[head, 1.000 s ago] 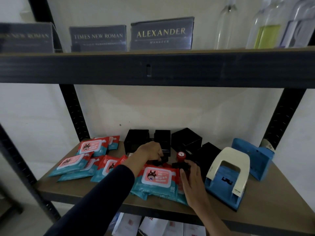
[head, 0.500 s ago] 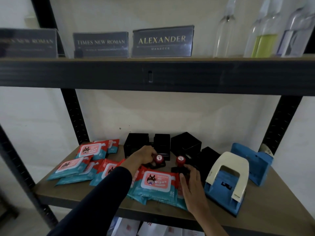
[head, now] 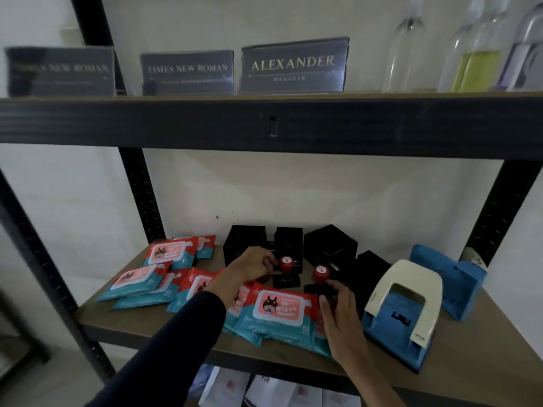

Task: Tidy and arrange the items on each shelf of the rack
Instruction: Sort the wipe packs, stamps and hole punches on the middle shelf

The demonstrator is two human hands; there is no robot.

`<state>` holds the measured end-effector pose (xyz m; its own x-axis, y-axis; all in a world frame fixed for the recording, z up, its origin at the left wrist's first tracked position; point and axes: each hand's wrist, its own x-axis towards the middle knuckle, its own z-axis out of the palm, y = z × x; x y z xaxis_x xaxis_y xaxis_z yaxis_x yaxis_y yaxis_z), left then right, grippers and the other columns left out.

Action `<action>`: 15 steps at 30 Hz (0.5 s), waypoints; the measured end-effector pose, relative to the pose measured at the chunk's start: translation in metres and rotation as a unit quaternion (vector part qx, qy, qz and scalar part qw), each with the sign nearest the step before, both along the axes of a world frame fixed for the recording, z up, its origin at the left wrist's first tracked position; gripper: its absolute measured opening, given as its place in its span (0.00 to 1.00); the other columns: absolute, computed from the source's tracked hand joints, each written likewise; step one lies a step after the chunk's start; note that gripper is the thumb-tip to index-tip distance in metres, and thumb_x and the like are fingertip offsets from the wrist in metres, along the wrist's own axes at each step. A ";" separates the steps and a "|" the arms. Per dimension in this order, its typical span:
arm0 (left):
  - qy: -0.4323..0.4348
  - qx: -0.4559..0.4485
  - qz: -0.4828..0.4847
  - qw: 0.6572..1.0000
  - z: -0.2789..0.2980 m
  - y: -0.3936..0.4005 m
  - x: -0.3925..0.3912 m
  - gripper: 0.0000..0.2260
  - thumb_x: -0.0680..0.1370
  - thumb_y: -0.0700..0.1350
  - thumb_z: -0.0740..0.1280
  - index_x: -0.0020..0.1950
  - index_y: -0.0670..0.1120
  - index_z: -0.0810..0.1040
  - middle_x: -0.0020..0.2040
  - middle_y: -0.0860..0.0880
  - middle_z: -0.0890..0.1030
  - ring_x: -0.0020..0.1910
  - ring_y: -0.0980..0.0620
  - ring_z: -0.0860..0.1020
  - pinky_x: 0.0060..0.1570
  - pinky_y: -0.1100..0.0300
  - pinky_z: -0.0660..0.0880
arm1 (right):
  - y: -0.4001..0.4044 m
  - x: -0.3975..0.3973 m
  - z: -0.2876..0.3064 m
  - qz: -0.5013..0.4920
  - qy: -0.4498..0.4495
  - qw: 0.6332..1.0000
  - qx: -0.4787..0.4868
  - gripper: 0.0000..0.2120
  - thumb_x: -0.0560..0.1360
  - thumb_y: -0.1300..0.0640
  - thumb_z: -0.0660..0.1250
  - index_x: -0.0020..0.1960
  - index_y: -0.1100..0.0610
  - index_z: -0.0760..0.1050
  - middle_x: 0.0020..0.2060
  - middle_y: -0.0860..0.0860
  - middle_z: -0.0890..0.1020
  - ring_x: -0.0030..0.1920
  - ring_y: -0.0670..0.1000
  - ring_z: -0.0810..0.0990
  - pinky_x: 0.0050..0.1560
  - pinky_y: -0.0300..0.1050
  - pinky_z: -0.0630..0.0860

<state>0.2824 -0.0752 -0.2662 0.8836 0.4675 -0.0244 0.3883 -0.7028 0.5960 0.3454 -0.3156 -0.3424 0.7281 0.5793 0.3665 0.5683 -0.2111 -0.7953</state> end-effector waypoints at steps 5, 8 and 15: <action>-0.114 0.038 0.061 0.991 0.006 -0.001 -0.043 0.09 0.76 0.37 0.65 0.51 0.47 0.81 0.45 0.50 0.83 0.46 0.55 0.81 0.48 0.62 0.77 | -0.002 0.001 0.005 -0.015 -0.010 0.999 0.029 0.25 0.78 0.34 0.48 0.68 0.47 0.62 0.63 0.45 0.68 0.66 0.43 0.69 0.69 0.47 0.68; -0.093 0.163 0.115 0.976 0.002 -0.013 -0.072 0.10 0.78 0.51 0.64 0.55 0.50 0.79 0.53 0.51 0.81 0.53 0.51 0.78 0.57 0.54 0.74 | -0.007 -0.006 0.014 -0.037 -0.056 0.996 0.054 0.21 0.79 0.39 0.50 0.66 0.49 0.65 0.61 0.45 0.69 0.63 0.44 0.69 0.65 0.45 0.68; -0.005 0.258 0.156 0.953 -0.042 -0.038 -0.110 0.36 0.72 0.72 0.44 0.72 0.53 0.65 0.72 0.52 0.65 0.73 0.51 0.61 0.73 0.44 0.53 | 0.031 -0.027 0.070 0.051 -0.198 0.979 0.011 0.10 0.80 0.51 0.60 0.58 0.52 0.73 0.55 0.45 0.73 0.56 0.42 0.72 0.57 0.38 0.70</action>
